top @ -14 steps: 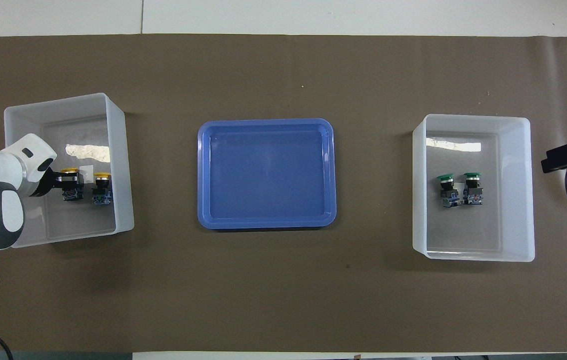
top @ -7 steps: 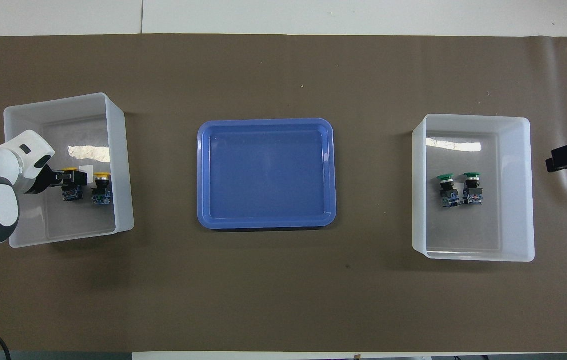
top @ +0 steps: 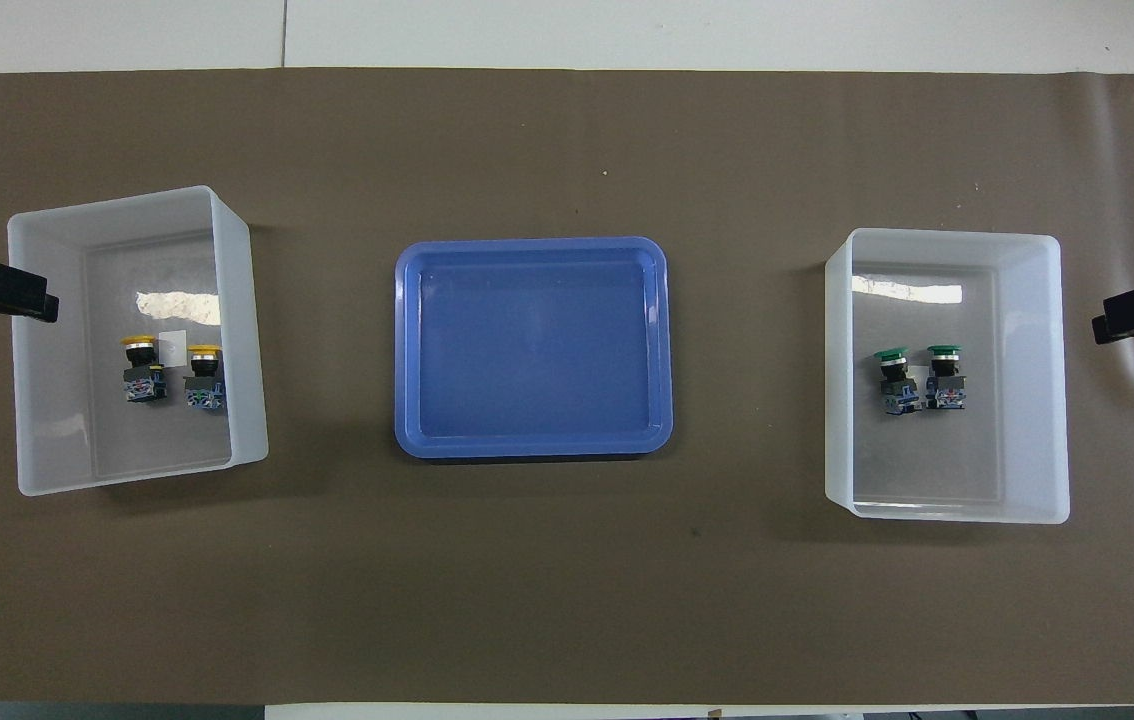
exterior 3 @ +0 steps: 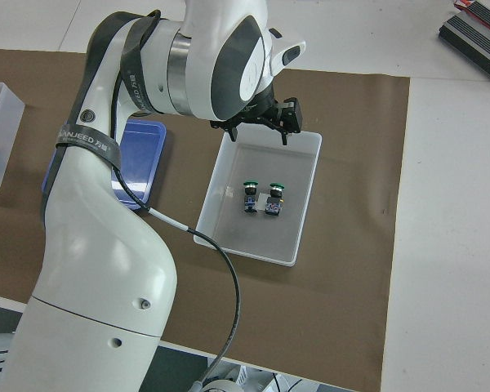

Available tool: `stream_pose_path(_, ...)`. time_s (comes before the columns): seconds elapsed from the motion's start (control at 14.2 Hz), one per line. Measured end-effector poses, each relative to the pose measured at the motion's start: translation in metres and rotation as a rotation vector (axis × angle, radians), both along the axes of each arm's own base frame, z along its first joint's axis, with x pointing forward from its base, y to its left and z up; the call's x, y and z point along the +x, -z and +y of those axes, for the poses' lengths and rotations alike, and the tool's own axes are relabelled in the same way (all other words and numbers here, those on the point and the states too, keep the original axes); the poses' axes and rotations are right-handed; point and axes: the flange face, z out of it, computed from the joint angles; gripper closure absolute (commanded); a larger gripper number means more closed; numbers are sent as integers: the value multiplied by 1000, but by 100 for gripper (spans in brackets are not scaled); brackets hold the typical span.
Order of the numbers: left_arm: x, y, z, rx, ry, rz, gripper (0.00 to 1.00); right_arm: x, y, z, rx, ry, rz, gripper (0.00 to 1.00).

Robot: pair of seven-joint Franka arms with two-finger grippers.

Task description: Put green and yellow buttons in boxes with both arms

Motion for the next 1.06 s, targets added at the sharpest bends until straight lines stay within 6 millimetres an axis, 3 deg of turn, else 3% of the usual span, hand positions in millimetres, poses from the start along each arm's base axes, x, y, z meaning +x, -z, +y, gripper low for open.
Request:
stream_pose_path(0.14, -17, -9, -15, 4, 0, 43, 0, 0, 0, 0, 0, 0, 0, 0)
stream_pose_path(0.28, -22, -6, -18, 2, -5, 61, 0, 0, 0, 1, 0, -1, 0, 0)
stream_pose_path(0.63, -15, 2, -27, 2, -7, 56, 0, 0, 0, 1, 0, -2, 0, 0)
stream_pose_path(1.06, -15, -9, -33, 1, 2, 34, 0, 1, 0, 5, 0, -10, 0, 0)
